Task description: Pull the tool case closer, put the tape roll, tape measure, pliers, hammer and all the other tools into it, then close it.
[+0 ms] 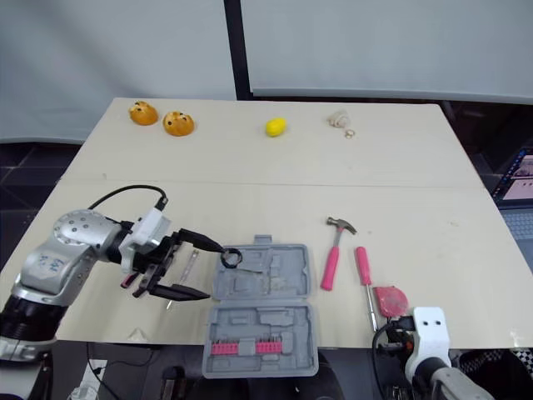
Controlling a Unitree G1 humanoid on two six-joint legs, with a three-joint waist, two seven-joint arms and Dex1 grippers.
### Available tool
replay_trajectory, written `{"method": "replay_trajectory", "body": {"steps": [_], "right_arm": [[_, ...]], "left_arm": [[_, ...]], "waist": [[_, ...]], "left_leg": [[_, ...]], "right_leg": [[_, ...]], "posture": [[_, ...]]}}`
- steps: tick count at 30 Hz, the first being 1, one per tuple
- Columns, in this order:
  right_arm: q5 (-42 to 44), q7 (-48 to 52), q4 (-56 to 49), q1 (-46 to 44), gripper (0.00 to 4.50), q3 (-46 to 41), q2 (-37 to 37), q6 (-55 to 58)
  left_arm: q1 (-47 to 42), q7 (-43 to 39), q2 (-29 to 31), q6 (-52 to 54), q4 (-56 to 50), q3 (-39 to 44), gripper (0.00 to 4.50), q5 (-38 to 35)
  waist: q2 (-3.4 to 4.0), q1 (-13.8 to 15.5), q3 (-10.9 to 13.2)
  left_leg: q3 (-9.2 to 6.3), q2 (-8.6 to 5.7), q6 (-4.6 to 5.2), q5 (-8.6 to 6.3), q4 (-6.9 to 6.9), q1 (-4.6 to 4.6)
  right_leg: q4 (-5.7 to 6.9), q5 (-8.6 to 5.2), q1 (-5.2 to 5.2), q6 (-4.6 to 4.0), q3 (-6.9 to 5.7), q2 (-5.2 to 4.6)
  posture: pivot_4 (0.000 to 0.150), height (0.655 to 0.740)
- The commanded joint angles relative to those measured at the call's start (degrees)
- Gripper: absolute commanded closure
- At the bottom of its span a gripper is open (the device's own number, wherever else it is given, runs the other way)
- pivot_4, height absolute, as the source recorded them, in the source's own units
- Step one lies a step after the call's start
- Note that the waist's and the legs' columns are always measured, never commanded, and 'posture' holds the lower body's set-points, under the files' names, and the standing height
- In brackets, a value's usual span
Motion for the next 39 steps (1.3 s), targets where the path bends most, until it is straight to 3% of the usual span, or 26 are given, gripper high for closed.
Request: {"method": "replay_trajectory", "body": {"steps": [1,16,19,22,26,30,32,39], "right_arm": [[1.27,0.82,-2.72,2.21,4.42,-1.12,0.16,0.23],[2.43,2.91,-5.48,8.46,4.42,-2.01,-1.29,-0.13],[4.98,7.93,-7.84,10.84,3.58,-5.97,-5.75,1.0],[9.98,15.85,-10.56,14.11,2.15,-13.39,-12.0,1.84],[10.86,36.86,-4.58,16.55,0.27,-26.34,-25.45,-6.49],[3.08,52.78,13.65,8.43,0.09,-23.98,-34.98,-28.02],[-2.32,56.65,22.44,2.54,0.09,-17.04,-38.27,-38.7],[-10.45,60.63,41.62,-18.07,0.09,0.51,-39.02,-55.19]], "left_arm": [[0.56,0.35,1.07,0.23,-2.71,1.95,0.0,-1.39],[0.01,0.49,1.33,0.79,-3.04,1.52,0.0,-1.82],[0.31,0.64,1.39,1.04,-3.49,1.7,0.0,-2.05],[0.7,0.92,1.58,1.58,-4.32,1.97,0.0,-2.49],[0.93,1.22,1.91,2.63,-5.78,2.37,0.0,-3.28],[0.22,0.98,2.01,3.4,-6.66,2.16,0.0,-3.81],[-0.31,0.79,1.7,2.84,-7.03,1.48,0.0,-3.37],[-1.89,2.21,0.04,2.66,-7.87,-0.27,0.0,-2.56]], "waist": [[0.0,-0.03,0.0],[0.01,-0.06,0.01],[0.03,-0.02,0.01],[0.07,0.01,0.03],[-0.02,-0.07,0.1],[-0.36,-0.06,0.35],[-0.43,0.03,0.39],[-0.01,0.16,0.61]], "left_leg": [[0.0,0.0,0.0,0.0,0.0,-0.03],[0.03,-0.02,0.02,-0.01,0.01,-0.08],[0.03,-0.02,0.02,-0.01,0.01,-0.08],[0.05,-0.07,0.09,-0.05,0.04,-0.07],[0.08,-0.09,0.32,-0.17,0.11,-0.07],[0.04,0.03,0.6,-0.28,0.13,0.22],[0.03,0.03,0.66,-0.26,0.11,0.25],[0.13,0.0,0.37,-0.08,0.27,0.3]], "right_leg": [[0.0,0.0,-0.04,0.0,0.0,0.0],[-0.02,-0.01,-0.09,-0.01,-0.01,0.0],[-0.03,-0.01,-0.1,-0.01,-0.01,0.01],[-0.06,0.02,-0.09,0.04,0.0,0.0],[-0.15,0.09,-0.01,0.15,0.06,0.07],[-0.87,0.34,0.6,0.2,0.11,0.49],[-0.98,0.4,0.64,0.22,0.13,0.65],[-0.74,0.46,0.64,0.3,0.27,0.42]], "posture": [[0.15,0.737],[0.15,0.737],[0.15,0.737],[0.15,0.737],[0.15,0.737],[0.15,0.737],[0.15,0.737],[0.15,0.737]]}}
